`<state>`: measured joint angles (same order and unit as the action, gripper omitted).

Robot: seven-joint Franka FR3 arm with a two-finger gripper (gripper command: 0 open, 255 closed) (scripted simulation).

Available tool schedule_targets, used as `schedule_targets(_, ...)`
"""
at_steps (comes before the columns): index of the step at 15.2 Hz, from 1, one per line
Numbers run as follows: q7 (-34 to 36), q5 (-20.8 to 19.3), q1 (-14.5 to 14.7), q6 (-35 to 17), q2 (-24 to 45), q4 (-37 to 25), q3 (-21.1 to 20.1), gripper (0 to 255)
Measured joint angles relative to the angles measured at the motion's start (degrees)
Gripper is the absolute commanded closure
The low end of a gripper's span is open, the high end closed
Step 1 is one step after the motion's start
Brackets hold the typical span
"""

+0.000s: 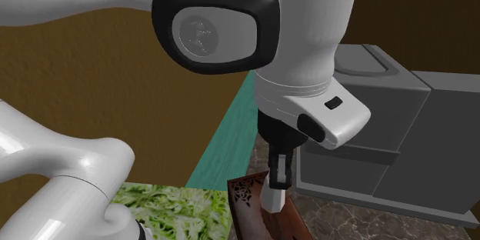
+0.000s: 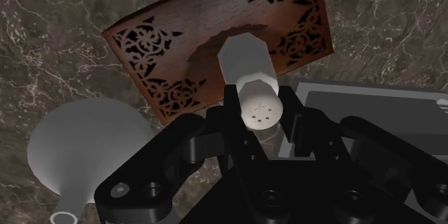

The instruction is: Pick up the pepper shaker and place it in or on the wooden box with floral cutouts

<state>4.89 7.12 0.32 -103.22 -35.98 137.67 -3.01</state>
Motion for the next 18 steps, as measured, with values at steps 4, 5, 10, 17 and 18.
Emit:
schedule_targets(4,-0.3,0.2,0.0,-3.2,0.3,3.0,-0.1,255)
schedule_targets(5,-0.4,0.2,0.1,-4.1,0.4,3.7,-0.2,255)
schedule_targets(10,-0.6,0.5,0.2,-8.0,0.8,7.2,-0.4,255)
schedule_targets(17,-0.9,0.8,0.2,-10.6,0.9,8.7,-0.5,255)
schedule_targets(18,-1.0,0.8,0.2,-10.6,0.8,8.7,-0.4,255)
